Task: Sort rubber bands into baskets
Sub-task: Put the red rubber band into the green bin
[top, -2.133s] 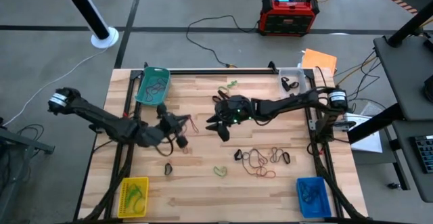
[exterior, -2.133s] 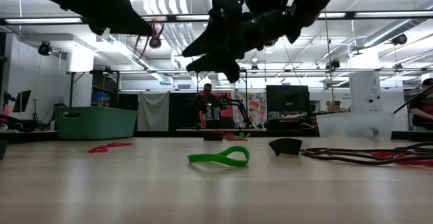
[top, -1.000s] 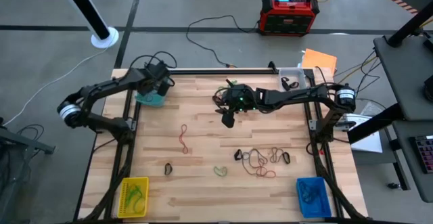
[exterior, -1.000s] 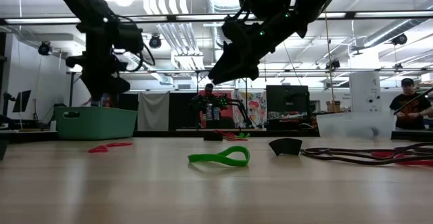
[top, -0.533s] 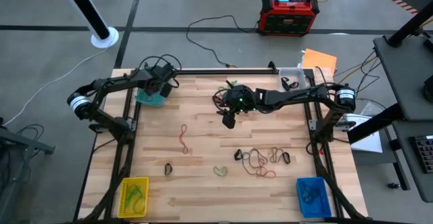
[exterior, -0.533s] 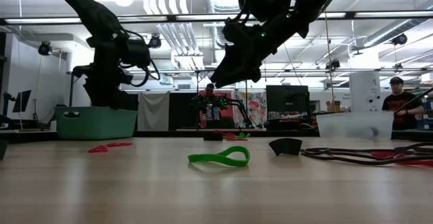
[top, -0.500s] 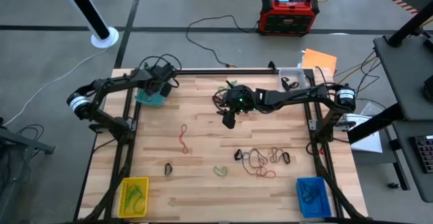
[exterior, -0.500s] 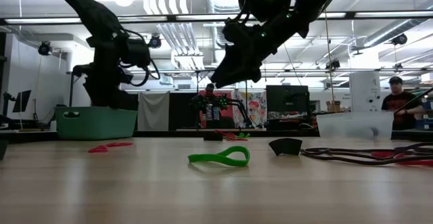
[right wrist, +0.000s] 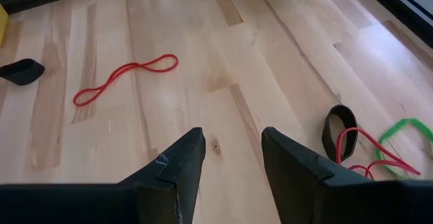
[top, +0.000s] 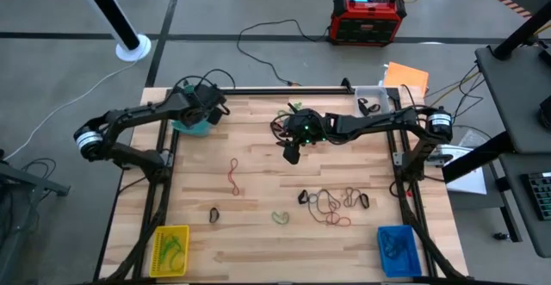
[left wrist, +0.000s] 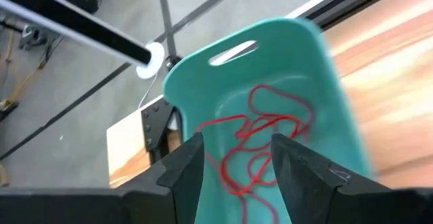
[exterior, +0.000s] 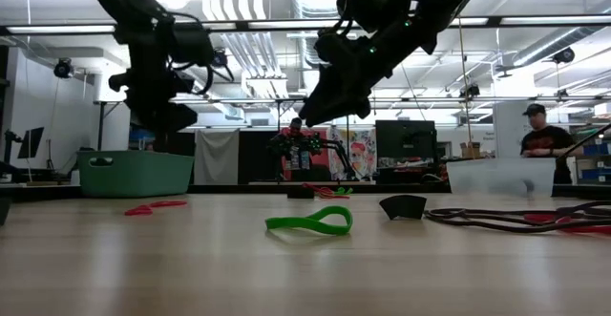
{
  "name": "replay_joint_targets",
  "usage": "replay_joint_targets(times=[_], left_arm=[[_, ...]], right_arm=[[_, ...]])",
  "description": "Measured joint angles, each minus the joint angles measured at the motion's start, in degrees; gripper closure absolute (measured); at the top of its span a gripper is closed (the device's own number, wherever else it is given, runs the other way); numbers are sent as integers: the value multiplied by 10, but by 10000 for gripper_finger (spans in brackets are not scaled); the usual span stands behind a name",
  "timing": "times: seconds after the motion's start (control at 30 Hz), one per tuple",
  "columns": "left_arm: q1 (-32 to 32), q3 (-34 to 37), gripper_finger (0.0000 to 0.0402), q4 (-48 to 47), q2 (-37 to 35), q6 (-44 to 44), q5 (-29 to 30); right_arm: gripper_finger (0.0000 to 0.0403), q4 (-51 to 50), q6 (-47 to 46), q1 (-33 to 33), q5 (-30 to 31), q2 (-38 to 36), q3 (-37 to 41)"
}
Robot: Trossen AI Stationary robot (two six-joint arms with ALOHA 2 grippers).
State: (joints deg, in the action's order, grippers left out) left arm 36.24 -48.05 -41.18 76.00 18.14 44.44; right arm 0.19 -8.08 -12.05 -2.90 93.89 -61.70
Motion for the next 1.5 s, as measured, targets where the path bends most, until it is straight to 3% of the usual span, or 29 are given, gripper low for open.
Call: replay_joint_targets(times=[0.63, 0.87, 1.23, 1.5], left_arm=[[-191, 0, 245, -72, -19, 104, -4], [-244, 0, 244, -78, -20, 112, -100], [-339, 0, 244, -78, -20, 105, -189], [-406, 0, 244, -30, -18, 242, -241]], right_arm=[[278, -104, -5, 39, 0, -10, 2], [286, -193, -19, 49, -1, -35, 2], [287, -278, -33, 86, -1, -60, 1], [295, -300, -35, 124, -1, -63, 1]])
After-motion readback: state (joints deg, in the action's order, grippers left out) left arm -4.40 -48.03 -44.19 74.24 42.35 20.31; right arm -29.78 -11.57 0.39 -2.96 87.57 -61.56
